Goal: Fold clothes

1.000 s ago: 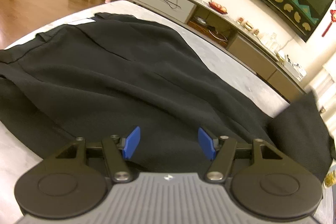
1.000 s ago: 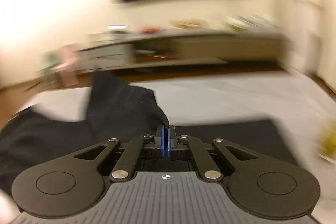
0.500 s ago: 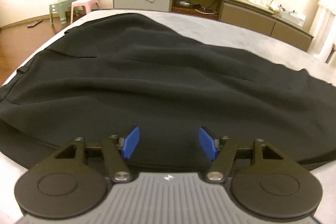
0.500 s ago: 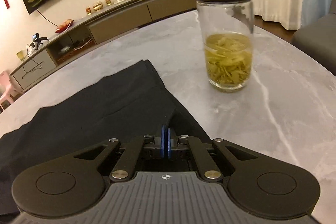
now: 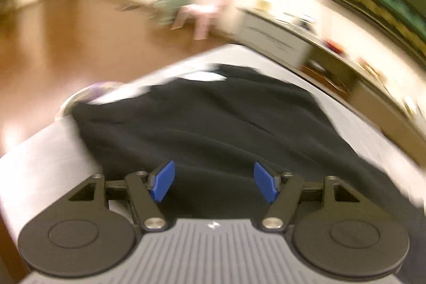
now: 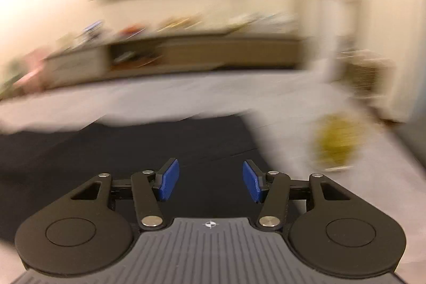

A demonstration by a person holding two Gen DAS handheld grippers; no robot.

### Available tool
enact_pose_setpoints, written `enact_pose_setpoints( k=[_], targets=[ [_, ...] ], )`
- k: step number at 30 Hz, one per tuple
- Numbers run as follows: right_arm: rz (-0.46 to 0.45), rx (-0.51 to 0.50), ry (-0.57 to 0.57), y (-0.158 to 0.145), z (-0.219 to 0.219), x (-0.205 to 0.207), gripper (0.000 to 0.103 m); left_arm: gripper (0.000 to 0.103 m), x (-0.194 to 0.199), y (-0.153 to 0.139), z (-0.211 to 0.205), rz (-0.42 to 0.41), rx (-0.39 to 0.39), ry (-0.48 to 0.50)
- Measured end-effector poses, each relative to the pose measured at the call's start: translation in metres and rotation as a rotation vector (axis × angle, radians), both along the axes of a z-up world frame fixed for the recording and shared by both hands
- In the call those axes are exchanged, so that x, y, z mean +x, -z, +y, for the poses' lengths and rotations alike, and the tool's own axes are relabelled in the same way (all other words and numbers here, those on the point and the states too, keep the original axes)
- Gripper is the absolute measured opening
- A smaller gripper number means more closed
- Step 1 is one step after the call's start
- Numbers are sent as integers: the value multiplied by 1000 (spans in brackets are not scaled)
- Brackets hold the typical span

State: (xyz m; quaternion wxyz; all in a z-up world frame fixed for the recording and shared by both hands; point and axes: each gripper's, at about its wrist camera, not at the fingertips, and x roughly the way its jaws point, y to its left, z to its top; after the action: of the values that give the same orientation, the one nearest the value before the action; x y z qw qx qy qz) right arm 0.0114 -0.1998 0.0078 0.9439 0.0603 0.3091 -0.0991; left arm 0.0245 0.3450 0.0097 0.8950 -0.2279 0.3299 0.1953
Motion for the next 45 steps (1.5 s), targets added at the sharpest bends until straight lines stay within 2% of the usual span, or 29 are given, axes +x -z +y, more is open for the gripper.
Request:
enact_pose_setpoints(
  k=[3,6,8,9,12,14,15,16,17,18,19,21,22,24,26,27,28,30,31,33,34,35,38,42,45],
  targets=[
    [80,19,-98,15,24,17,56,68,-17,-9,53,8,-61,-144],
    [113,115,-122,18,29,24,56,73,-27,-18,82,29,-31,-246],
    [124,160,-142,17,33,23,58,79,-27,-18,84,39,-56,-228],
    [130,165,-156,16,37,22,64,79,-24,-17,80,54,-63,-209],
    [143,137,-189,14,46,20,73,87,-12,-9,60,114,-28,-183],
    [133,121,-209,9,51,15,75,86,-1,7,55,178,-21,-174],
    [129,114,-211,5,53,13,77,81,6,12,56,191,-11,-175],
    [124,108,-209,3,55,12,77,48,13,17,57,199,0,-177],
    [120,103,-205,2,56,11,77,8,22,15,59,161,-23,-121],
    [120,97,-203,2,56,10,77,8,31,11,61,111,-55,-50],
    [122,93,-198,3,56,10,77,6,30,-5,58,-15,-76,52],
    [136,94,-184,9,55,13,77,6,-4,-62,43,-393,-30,290],
    [144,94,-177,12,54,14,77,6,-15,-65,55,-430,-50,286],
    [163,94,-164,19,53,17,77,6,-28,-58,88,-421,-119,221],
    [172,91,-160,22,53,20,77,8,-26,-22,118,-262,-226,107],
    [174,89,-160,22,54,21,77,9,-23,-2,127,-150,-258,40],
    [176,87,-161,23,54,22,77,9,-24,12,130,-84,-273,-5],
    [180,84,-160,24,56,24,79,18,-28,31,134,22,-290,-95],
    [181,83,-159,24,57,24,80,26,-31,33,137,43,-302,-131],
    [184,71,-165,25,58,24,83,31,-37,36,144,71,-329,-199],
    [185,63,-170,26,59,24,83,37,-39,34,146,69,-337,-215],
    [187,54,-172,26,59,23,83,45,-42,31,148,62,-332,-226],
    [192,58,-158,25,54,21,86,56,-46,29,150,55,-329,-231],
    [185,77,-124,24,44,19,86,57,-53,32,145,68,-344,-221],
    [148,115,-45,19,22,13,86,58,-66,30,141,43,-370,-232]
  ],
)
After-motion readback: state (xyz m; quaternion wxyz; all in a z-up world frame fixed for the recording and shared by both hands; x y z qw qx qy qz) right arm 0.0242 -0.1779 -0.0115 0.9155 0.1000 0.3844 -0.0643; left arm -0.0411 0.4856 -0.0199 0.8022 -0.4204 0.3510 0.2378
